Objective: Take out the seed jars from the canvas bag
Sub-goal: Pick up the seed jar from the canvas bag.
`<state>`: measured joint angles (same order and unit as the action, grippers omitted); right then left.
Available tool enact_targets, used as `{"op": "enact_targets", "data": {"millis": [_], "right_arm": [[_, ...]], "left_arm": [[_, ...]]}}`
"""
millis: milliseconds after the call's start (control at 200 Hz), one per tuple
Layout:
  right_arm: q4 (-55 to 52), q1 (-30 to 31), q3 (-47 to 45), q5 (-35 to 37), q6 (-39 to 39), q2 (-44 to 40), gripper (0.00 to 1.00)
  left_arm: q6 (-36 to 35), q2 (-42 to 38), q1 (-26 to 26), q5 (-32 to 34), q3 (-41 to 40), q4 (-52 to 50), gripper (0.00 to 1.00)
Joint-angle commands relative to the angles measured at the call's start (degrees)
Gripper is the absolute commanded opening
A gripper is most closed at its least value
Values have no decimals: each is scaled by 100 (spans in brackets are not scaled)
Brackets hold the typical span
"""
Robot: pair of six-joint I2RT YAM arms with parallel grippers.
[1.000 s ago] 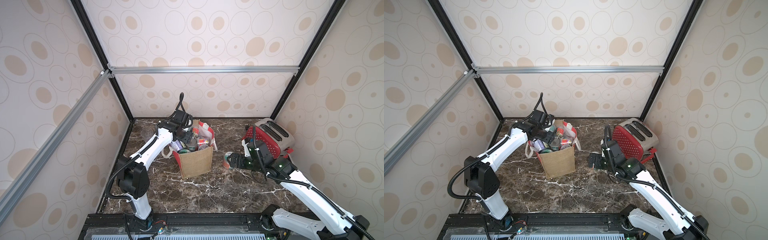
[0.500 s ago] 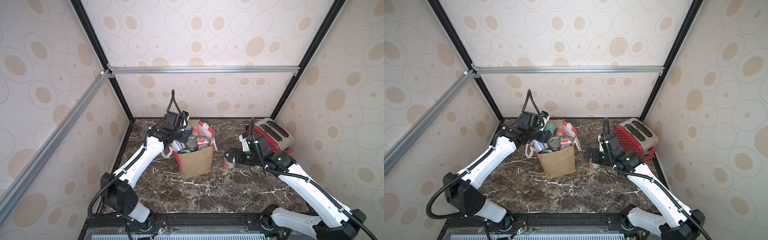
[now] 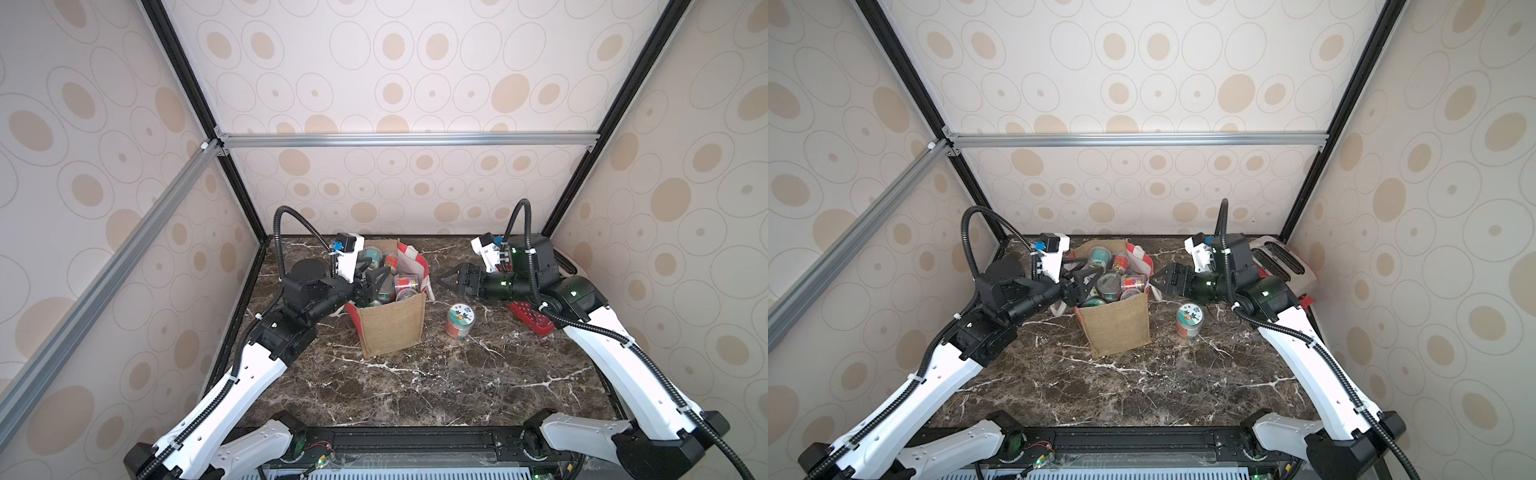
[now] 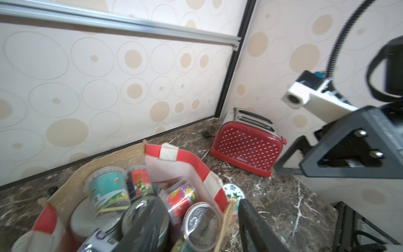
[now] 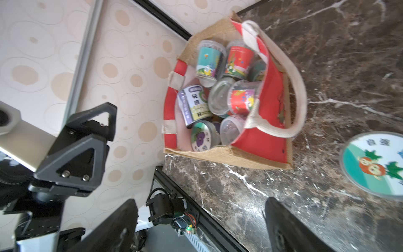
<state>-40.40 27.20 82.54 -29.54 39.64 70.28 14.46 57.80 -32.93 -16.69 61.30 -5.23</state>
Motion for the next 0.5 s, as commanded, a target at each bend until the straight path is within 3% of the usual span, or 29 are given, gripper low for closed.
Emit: {"op": "enact_targets", "data": {"millis": [0,145,315,395,495], "right_arm": [[58,-30,348,-721,34,314,93],[-4,-35,513,-749,20,563,92],[-116,-36,132,-439,-90,481,94],[-186,-38,-135,-279,-157,396,95],[-222,-52,-443,-149,-197,279,100]], "left_arm": [[231,-25,-304,-132,-48,459,56],[10,87,-417,691,98,-56,59],[-260,1016,-406,2636,1112,-1655,97],[-288,1656,-357,3217,1705,-2256,98],[-179,2521,-166,3422,2414,-2926,98]]}}
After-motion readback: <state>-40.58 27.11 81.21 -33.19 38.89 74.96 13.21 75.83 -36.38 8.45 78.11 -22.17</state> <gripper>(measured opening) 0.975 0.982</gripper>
